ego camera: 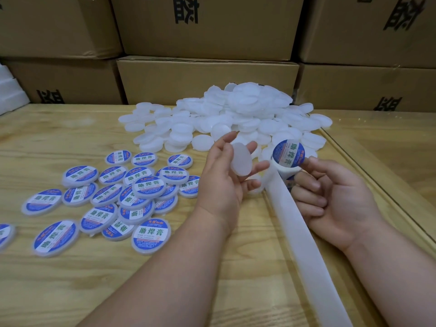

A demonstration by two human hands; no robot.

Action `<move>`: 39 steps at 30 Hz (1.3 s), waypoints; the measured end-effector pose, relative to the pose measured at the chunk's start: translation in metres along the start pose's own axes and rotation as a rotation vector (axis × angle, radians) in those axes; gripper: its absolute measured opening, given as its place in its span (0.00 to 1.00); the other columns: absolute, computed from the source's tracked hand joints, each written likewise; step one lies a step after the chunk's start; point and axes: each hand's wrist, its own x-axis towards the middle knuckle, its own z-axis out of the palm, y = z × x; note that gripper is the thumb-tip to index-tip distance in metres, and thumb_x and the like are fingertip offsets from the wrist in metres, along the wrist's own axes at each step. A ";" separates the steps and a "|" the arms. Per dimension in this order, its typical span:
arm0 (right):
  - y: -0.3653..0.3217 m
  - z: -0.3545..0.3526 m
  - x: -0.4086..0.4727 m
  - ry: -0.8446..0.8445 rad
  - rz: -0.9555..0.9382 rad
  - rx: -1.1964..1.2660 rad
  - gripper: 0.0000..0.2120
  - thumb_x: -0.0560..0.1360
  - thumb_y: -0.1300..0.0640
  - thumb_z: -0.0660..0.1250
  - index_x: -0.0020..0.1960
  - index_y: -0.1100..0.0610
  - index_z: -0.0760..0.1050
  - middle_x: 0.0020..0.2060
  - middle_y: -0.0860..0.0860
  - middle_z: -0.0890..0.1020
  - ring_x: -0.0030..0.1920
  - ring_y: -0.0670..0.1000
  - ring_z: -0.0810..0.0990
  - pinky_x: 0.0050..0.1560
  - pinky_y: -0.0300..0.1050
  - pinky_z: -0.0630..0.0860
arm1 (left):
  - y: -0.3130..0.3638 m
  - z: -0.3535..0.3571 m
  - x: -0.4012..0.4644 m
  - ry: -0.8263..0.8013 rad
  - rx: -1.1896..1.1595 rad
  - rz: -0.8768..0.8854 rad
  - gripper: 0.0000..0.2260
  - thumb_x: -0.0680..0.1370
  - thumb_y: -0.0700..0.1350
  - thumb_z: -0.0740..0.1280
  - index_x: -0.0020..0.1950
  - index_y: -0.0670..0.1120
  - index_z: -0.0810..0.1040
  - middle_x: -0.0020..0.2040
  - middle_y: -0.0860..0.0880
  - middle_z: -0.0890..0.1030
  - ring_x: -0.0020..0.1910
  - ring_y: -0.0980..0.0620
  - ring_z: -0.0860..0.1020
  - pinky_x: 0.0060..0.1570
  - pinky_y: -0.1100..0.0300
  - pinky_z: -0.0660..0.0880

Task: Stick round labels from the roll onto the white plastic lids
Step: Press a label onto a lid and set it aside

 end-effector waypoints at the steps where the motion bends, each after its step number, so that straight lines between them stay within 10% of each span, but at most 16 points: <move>1: -0.001 -0.001 -0.001 -0.041 0.041 0.026 0.07 0.71 0.51 0.68 0.43 0.54 0.76 0.28 0.46 0.62 0.24 0.44 0.54 0.20 0.36 0.51 | 0.000 0.000 0.001 -0.012 -0.020 -0.024 0.13 0.87 0.49 0.53 0.61 0.54 0.77 0.62 0.43 0.83 0.46 0.42 0.85 0.32 0.58 0.72; 15: -0.003 0.000 -0.003 -0.273 0.325 0.107 0.24 0.72 0.48 0.65 0.64 0.62 0.78 0.26 0.47 0.65 0.23 0.43 0.54 0.17 0.34 0.54 | -0.003 0.006 0.000 -0.099 0.031 -0.132 0.13 0.78 0.49 0.56 0.54 0.45 0.77 0.54 0.38 0.85 0.31 0.46 0.76 0.28 0.57 0.59; 39: -0.002 -0.003 -0.001 -0.353 0.361 0.093 0.25 0.71 0.49 0.70 0.61 0.64 0.81 0.27 0.49 0.70 0.23 0.44 0.55 0.17 0.34 0.56 | -0.008 0.003 0.004 -0.155 0.115 -0.114 0.17 0.69 0.47 0.58 0.55 0.46 0.76 0.52 0.38 0.86 0.29 0.45 0.77 0.29 0.55 0.60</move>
